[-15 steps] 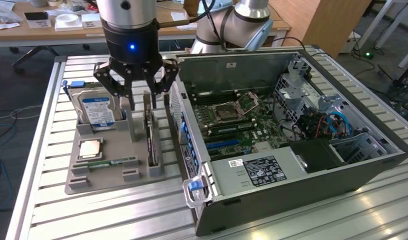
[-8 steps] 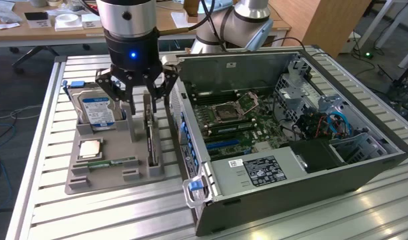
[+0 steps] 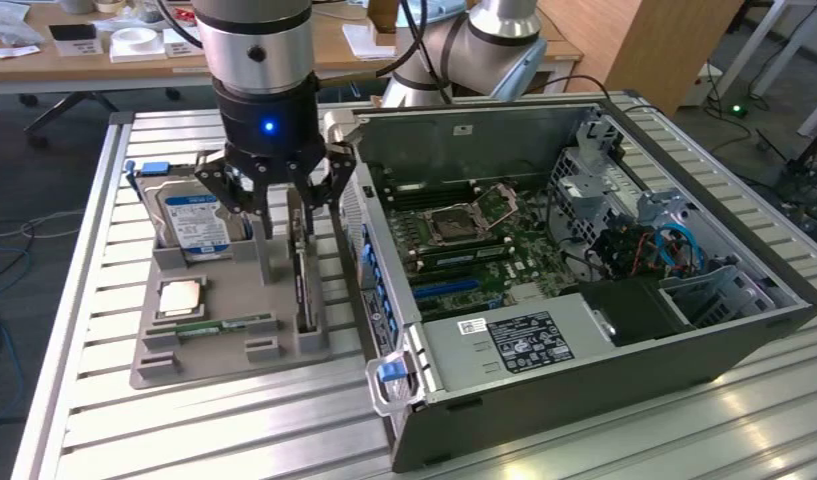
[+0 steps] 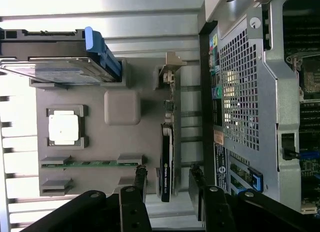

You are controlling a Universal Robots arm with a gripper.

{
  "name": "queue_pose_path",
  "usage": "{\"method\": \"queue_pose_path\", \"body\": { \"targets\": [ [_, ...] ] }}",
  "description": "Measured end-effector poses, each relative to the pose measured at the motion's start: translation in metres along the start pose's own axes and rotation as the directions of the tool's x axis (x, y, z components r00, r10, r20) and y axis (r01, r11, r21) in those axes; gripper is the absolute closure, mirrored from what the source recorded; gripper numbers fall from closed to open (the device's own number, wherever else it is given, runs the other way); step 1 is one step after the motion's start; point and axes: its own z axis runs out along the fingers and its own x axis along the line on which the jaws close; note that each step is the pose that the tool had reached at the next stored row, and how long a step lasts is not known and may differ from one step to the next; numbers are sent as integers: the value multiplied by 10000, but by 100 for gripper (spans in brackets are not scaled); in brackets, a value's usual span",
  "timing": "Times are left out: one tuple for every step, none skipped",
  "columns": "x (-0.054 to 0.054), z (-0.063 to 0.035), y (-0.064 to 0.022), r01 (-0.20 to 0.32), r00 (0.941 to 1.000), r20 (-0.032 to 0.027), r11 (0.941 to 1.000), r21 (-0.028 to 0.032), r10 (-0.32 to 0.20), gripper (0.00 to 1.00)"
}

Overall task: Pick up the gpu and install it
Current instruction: 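Pick up the gpu and move the gpu toward the slot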

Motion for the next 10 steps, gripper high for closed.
{"method": "queue_pose_path", "body": {
  "targets": [
    [0,19,0,0,10000,1,10000,-2,0,53],
    [1,36,-1,-1,10000,2,10000,-2,1,53],
    [1,44,-1,-1,10000,1,10000,-1,1,53],
    [1,45,-1,0,10000,-1,10000,1,0,53],
    [1,48,-1,0,10000,-1,10000,1,0,53],
    [2,57,-2,0,10000,2,10000,-2,0,53],
    [2,66,-2,0,10000,1,10000,-2,0,53],
    [2,77,-2,0,10000,1,10000,-2,0,53],
    [2,86,-3,0,10000,2,10000,-2,0,53],
    [2,89,-3,0,10000,0,10000,0,0,53]
  ]
}}
